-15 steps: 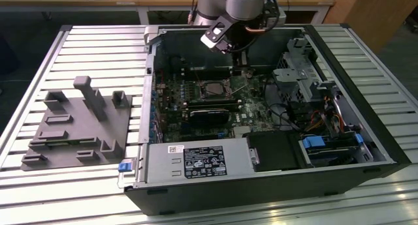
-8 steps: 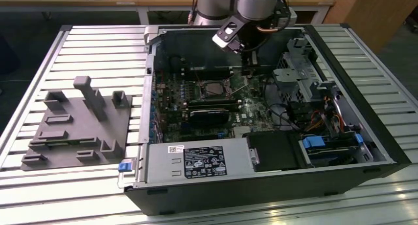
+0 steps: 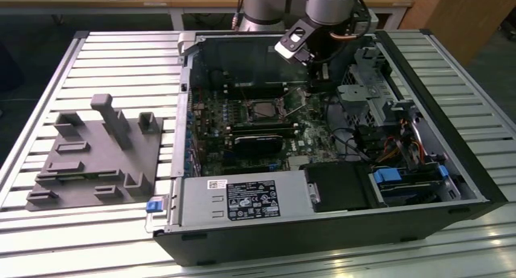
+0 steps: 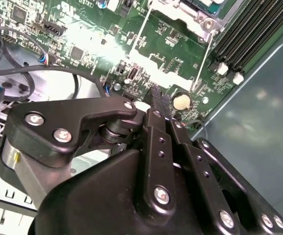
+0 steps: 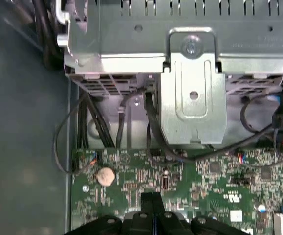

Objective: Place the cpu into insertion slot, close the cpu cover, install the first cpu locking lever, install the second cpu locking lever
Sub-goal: 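Close the cpu cover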

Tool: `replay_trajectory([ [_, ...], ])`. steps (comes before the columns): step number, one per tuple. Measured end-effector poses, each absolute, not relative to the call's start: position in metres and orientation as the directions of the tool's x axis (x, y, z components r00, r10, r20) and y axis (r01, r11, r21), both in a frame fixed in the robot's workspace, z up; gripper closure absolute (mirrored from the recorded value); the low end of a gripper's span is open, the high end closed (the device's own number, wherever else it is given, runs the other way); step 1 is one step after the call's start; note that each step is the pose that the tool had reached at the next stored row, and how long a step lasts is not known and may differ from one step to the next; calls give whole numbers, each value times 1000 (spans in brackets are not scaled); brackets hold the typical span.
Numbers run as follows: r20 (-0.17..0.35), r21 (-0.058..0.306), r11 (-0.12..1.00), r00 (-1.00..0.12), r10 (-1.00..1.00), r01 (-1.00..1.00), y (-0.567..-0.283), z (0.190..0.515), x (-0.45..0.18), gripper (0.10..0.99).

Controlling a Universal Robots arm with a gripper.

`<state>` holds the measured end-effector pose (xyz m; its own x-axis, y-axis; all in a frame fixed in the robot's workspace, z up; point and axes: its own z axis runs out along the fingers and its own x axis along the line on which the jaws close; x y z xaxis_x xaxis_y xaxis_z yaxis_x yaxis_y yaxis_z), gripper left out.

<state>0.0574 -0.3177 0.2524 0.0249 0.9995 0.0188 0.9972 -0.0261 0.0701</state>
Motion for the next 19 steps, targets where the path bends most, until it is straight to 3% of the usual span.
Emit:
replay_trajectory([
  [19, 18, 70, -26, 25, 1000, 997, -318, 233, 62, 980],
])
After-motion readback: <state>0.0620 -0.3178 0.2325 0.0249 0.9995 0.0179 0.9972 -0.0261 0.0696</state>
